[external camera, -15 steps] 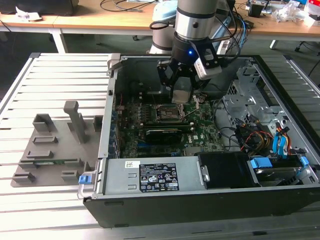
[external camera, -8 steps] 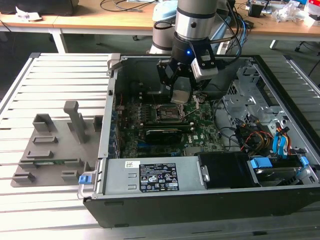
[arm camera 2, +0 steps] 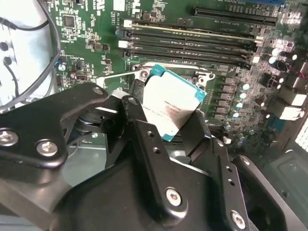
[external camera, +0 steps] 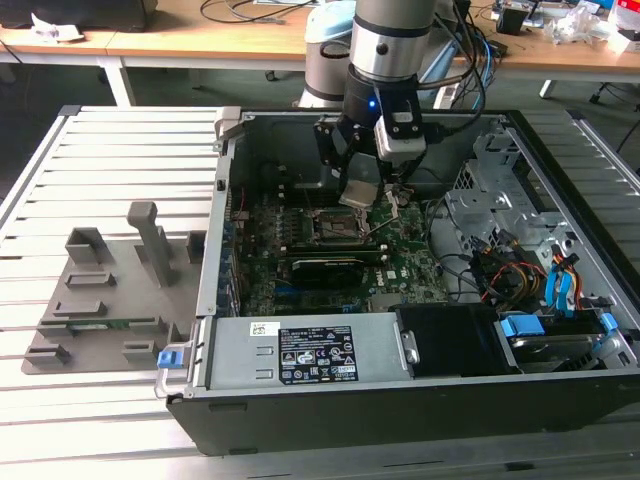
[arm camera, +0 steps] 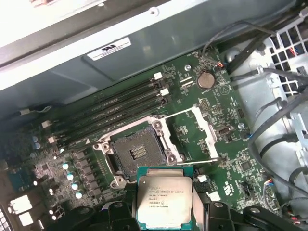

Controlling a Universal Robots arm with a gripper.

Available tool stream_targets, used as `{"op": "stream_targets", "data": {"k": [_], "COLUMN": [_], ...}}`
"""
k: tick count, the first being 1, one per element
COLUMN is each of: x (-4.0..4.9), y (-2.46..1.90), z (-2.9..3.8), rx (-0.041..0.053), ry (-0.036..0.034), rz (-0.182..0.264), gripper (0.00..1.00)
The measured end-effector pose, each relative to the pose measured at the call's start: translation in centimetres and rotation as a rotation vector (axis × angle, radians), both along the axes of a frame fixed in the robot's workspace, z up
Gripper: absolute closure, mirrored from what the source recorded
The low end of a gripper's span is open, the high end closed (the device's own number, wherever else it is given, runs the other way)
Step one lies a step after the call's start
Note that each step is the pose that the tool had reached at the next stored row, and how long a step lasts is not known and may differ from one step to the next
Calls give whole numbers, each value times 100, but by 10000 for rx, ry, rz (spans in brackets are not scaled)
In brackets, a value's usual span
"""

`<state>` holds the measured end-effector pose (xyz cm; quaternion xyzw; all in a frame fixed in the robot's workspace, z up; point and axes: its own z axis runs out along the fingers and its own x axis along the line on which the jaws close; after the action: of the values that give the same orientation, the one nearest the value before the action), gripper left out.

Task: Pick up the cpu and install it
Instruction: 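Place the cpu into insertion slot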

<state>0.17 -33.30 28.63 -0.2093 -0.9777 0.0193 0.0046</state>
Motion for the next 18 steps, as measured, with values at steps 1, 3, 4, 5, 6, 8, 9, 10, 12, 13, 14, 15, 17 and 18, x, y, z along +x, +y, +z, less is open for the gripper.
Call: {"op": "stream_targets", "data": {"k": [1, 3, 4, 5, 6, 8, 9, 10, 12, 13, 14, 15, 17, 18], "x": [0, 0, 0, 0, 0, 0, 0, 0, 0, 0, 0, 0, 0, 0], "y": [0, 0, 0, 0, 0, 0, 0, 0, 0, 0, 0, 0, 0, 0], "z": [0, -1, -1, -1, -2, -2, -2, -3, -3, -3, -4, -4, -4, -5], "rx": [-4, -8, -9, -10, -11, -13, -13, -13, -17, -17, -19, -20, -20, -21], "ry": [0, 0, 1, 1, 0, 0, 1, 1, 1, 0, 0, 1, 1, 0], "rz": [-233, -516, -603, -739, -860, -1125, -1257, -1342, -1688, -1817, -2011, -2156, -2346, -2553], "gripper": [45, 45, 45, 45, 45, 45, 45, 45, 45, 45, 45, 45, 45, 45]}}
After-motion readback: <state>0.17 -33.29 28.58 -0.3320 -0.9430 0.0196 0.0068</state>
